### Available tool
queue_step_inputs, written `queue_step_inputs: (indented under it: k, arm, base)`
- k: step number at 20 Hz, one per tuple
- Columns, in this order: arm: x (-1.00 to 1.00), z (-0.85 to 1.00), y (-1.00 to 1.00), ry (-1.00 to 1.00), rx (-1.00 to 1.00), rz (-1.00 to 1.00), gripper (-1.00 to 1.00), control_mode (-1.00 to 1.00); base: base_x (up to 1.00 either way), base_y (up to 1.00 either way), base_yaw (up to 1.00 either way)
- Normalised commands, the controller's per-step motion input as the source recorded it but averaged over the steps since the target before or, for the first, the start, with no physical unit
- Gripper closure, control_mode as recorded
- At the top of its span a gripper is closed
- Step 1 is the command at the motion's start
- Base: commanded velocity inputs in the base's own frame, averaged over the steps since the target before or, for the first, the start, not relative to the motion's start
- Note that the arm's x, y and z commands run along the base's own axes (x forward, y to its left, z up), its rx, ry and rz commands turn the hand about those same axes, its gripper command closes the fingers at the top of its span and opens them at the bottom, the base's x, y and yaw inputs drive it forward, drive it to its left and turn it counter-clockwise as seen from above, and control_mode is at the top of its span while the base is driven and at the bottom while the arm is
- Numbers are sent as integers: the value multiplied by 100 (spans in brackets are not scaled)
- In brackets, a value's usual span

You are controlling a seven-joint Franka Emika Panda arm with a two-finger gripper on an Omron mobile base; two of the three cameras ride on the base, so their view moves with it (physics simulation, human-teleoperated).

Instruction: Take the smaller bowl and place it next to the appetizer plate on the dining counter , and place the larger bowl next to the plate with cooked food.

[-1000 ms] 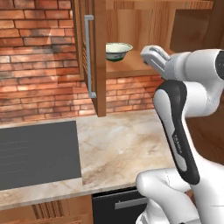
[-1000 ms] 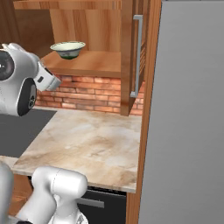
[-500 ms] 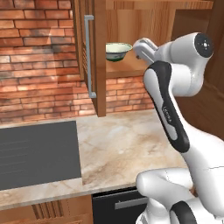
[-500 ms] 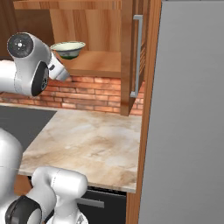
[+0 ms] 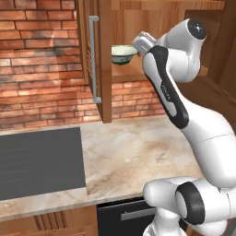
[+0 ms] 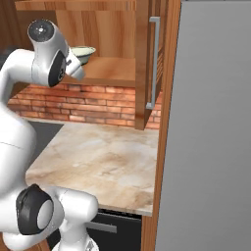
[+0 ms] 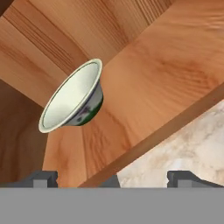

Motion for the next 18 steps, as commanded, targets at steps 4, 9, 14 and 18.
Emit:
queue_step_inputs:
  k: [4, 9, 14, 18]
  arm:
    - [40, -10, 21, 0, 0, 0, -100, -100]
    - [32, -20, 25, 0, 0, 0, -100, -100]
    - [36, -1, 2, 0, 0, 0, -100, -100]
    - [36, 0, 0, 0, 0, 0, -100, -100]
  base:
    - [0, 0, 0]
    - [0, 0, 0]
    - [0, 0, 0]
    - [0, 0, 0]
